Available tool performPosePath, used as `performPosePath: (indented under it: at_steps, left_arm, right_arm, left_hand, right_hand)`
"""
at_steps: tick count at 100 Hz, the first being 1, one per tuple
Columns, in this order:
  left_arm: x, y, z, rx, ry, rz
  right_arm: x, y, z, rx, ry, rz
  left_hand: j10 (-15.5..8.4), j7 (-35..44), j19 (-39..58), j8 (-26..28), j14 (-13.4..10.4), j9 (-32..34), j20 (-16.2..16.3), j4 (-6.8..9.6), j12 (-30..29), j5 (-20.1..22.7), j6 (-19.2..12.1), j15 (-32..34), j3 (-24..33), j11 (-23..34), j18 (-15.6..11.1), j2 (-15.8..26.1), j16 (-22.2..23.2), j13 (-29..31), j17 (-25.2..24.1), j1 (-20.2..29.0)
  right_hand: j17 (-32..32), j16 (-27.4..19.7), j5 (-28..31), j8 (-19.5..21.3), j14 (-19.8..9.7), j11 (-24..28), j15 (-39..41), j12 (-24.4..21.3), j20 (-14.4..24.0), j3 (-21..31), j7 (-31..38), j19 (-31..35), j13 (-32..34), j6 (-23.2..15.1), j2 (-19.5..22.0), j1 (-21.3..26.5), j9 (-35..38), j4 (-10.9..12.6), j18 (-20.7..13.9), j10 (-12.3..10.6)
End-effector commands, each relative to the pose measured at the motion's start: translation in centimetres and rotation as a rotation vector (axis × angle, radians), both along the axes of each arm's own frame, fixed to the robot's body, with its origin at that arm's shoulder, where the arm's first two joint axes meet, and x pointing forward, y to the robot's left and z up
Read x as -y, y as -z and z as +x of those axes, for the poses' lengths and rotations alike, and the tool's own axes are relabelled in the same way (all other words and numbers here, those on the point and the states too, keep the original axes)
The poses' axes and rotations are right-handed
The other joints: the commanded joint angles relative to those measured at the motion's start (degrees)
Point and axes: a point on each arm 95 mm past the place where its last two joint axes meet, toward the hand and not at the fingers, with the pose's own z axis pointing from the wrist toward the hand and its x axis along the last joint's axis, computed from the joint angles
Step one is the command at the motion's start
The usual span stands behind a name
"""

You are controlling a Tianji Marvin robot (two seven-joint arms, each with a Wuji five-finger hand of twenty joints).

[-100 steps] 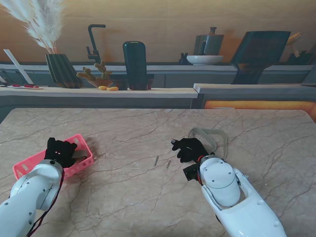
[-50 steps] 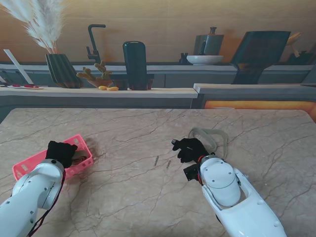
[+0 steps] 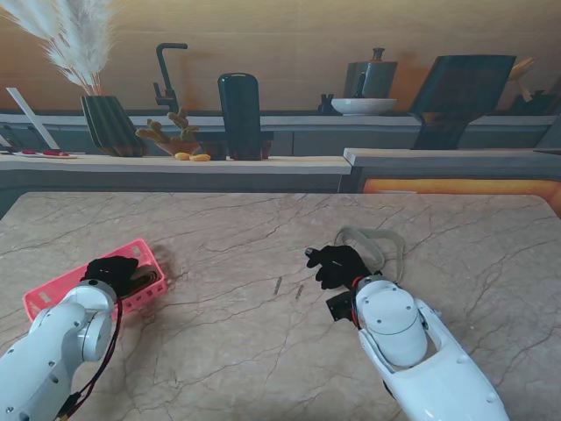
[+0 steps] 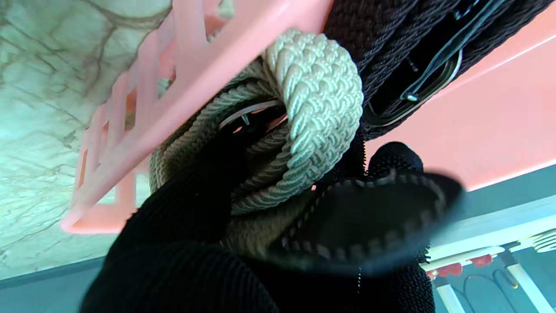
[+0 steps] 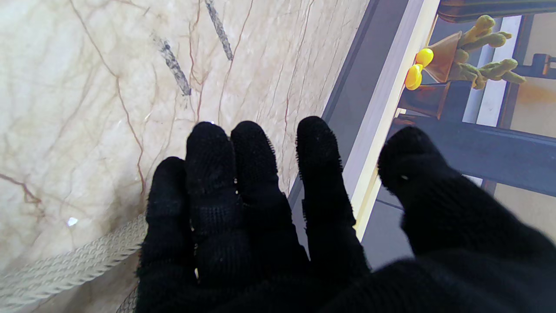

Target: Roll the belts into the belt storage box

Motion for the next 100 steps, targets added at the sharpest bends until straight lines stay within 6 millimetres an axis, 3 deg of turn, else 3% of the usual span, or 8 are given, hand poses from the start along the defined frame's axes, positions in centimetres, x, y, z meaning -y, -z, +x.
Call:
performPosePath:
  at_steps: [1, 12, 16, 24, 40, 45, 59, 100]
  left_arm:
    - [0.2, 0.9, -0.3, -0.035, -0.011, 0.009]
    - [0.0, 1.0, -0.3, -0.059, -0.032, 0.000]
    - [0.0, 1.1, -0.3, -0.060, -0.036, 0.001]
    - [-0.1, 1.3, -0.3, -0.059, -0.030, 0.020]
    - [-0.4, 1.3, -0.4, -0.020, 0.009, 0.085]
    - [-0.4, 1.2, -0.5, 0.006, 0.022, 0.094]
    - [-0.6, 0.8, -0.8, 0.083, 0.055, 0.079]
    - [-0.5, -0.7, -1.7, 0.195, 0.098, 0.070]
  right_arm:
    - [-0.3, 0.0, -0.1, 0.001, -0.001, 0.008]
    - [-0.3, 0.0, -0.1, 0.000, -0.001, 0.008]
    - [-0.3, 0.0, -0.1, -0.001, 0.000, 0.009]
    - [-0.3, 0.1, -0.1, -0.002, -0.001, 0.009]
    - [-0.3, 0.1, 0.0, -0.004, -0.003, 0.010]
    - [-0.3, 0.1, 0.0, -0.003, -0.003, 0.009]
    - [-0.3, 0.2, 0.0, -0.003, -0.002, 0.009]
    - [-0.3, 0.2, 0.0, -0.004, -0.001, 0.009]
  left_hand:
    - [0.8, 6.1, 2.3, 1.1, -0.7, 0.7, -0.6, 0.70, -1.5, 1.7, -4.7, 1.8, -1.1, 3.8, 1.8, 5.0, 0.0, 1.0, -0.3, 8.6]
    - [0.2, 4.4, -0.1, 0.2, -0.9, -0.9, -0.5, 1.24, -2.6, 1.4, -5.5, 0.0, -5.0, 2.6, 2.0, 6.5, -0.2, -1.7, -4.5, 9.8]
    - [-0.5, 3.0, -2.1, 0.4, 0.6, -2.3, 1.1, 1.98, -1.4, 0.9, -6.5, -1.7, -6.7, 0.8, 2.1, 6.6, 0.8, -4.7, -7.7, 8.9]
    - [-1.8, -0.2, -5.4, 0.9, 0.4, -6.3, 3.4, 3.13, -1.0, -0.9, -7.7, -4.7, -2.9, -1.8, 1.6, 3.2, 1.6, -9.7, -13.1, 1.3]
    - [-3.4, -7.9, -11.8, 2.8, -0.2, -15.4, 5.1, 2.03, -10.6, -3.5, -8.0, -12.4, 3.9, -4.0, 0.5, -0.4, 0.1, -18.7, -21.1, -11.5]
    - [-3.8, -10.1, -13.1, 1.6, -0.4, -17.1, 5.7, 3.25, -11.3, -3.8, -7.7, -14.4, 7.0, -5.3, 1.1, -0.6, -0.7, -20.9, -23.0, -16.1]
    - [-3.9, -12.8, -15.6, -0.1, 0.0, -19.6, 6.1, 2.29, -12.4, -4.8, -7.8, -17.4, 10.3, -7.3, 1.5, -5.0, -1.8, -24.2, -25.6, -22.4]
    - [-4.3, -10.1, -15.2, 1.7, 0.6, -14.5, 7.2, 1.93, -10.9, -0.8, -7.5, -15.6, 11.3, -4.7, 2.4, -4.3, -0.8, -21.0, -24.5, -22.2]
  right_hand:
    - [-0.3, 0.0, 1.5, 0.5, -0.1, 0.0, 0.5, -0.2, 0.0, -0.8, -0.2, -0.2, 0.7, -1.3, 2.0, 1.4, 1.5, 2.4, 0.7, 1.2]
    - [-0.3, 0.0, 1.5, 0.6, -0.2, 0.0, 0.5, -0.2, 0.0, -0.9, -0.2, -0.1, 0.7, -1.3, 2.0, 1.4, 1.5, 2.4, 0.7, 1.2]
    - [-0.3, 0.0, 1.5, 0.6, -0.1, 0.0, 0.5, -0.2, 0.0, -0.9, -0.2, -0.2, 0.7, -1.3, 2.1, 1.4, 1.5, 2.4, 0.7, 1.2]
    - [-0.3, 0.0, 1.5, 0.6, -0.1, 0.0, 0.5, -0.2, 0.0, -0.9, -0.2, -0.1, 0.7, -1.4, 2.0, 1.4, 1.5, 2.4, 0.7, 1.2]
    - [-0.3, 0.0, 1.5, 0.6, -0.1, 0.0, 0.5, -0.2, 0.1, -0.9, -0.2, -0.1, 0.7, -1.3, 2.1, 1.4, 1.5, 2.4, 0.7, 1.2]
    - [-0.3, 0.0, 1.5, 0.6, -0.1, 0.0, 0.5, -0.2, 0.1, -0.9, -0.2, -0.1, 0.7, -1.3, 2.1, 1.4, 1.5, 2.4, 0.7, 1.2]
    - [-0.3, 0.0, 1.5, 0.6, -0.1, 0.0, 0.5, -0.2, 0.0, -0.9, -0.2, -0.1, 0.7, -1.3, 2.1, 1.4, 1.6, 2.4, 0.7, 1.2]
    - [-0.3, 0.0, 1.4, 0.6, -0.2, 0.0, 0.5, -0.2, 0.0, -0.9, -0.2, -0.1, 0.7, -1.3, 2.0, 1.5, 1.5, 2.3, 0.7, 1.2]
